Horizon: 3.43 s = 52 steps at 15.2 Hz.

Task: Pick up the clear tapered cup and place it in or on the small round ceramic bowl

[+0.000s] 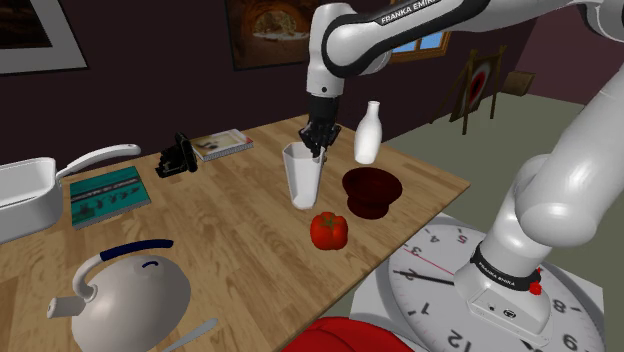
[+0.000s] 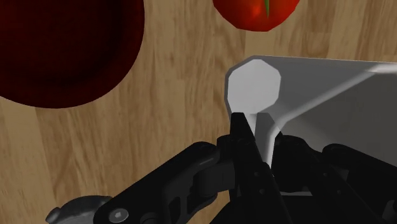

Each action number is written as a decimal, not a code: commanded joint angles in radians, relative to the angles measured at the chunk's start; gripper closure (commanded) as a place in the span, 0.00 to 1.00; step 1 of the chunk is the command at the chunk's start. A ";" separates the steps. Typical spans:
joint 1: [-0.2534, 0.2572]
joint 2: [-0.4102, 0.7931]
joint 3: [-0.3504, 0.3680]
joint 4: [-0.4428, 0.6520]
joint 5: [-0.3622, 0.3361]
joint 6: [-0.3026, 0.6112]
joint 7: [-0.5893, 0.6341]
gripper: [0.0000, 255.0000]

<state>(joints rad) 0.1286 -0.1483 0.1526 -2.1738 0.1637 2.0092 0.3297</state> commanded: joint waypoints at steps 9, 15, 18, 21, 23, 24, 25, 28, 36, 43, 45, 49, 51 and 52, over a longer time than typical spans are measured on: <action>-0.002 -0.027 -0.004 0.109 -0.005 -0.135 0.016 1.00; -0.003 -0.034 -0.006 0.183 -0.008 -0.215 0.025 1.00; -0.004 -0.034 -0.007 0.214 -0.009 -0.247 0.028 1.00; -0.026 -0.113 -0.044 0.159 -0.009 -0.278 -0.028 1.00; -0.041 -0.163 -0.071 0.128 -0.014 -0.301 -0.065 1.00; -0.048 -0.186 -0.084 0.114 -0.017 -0.314 -0.084 1.00; -0.055 -0.209 -0.098 0.101 -0.022 -0.326 -0.103 1.00; -0.078 -0.271 -0.141 0.071 -0.039 -0.366 -0.159 1.00; -0.139 -0.397 -0.264 0.042 -0.110 -0.479 -0.312 1.00; -0.141 -0.414 -0.266 -0.065 -0.112 -0.388 -0.319 1.00; -0.142 -0.417 -0.266 -0.094 -0.113 -0.362 -0.321 1.00; -0.143 -0.420 -0.267 -0.151 -0.113 -0.310 -0.326 1.00; -0.144 -0.420 -0.268 -0.178 -0.114 -0.283 -0.328 1.00; -0.144 -0.420 -0.268 -0.191 -0.114 -0.270 -0.329 1.00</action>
<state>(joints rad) -0.0150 -0.5653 -0.1160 -2.3484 0.0498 1.7254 0.0009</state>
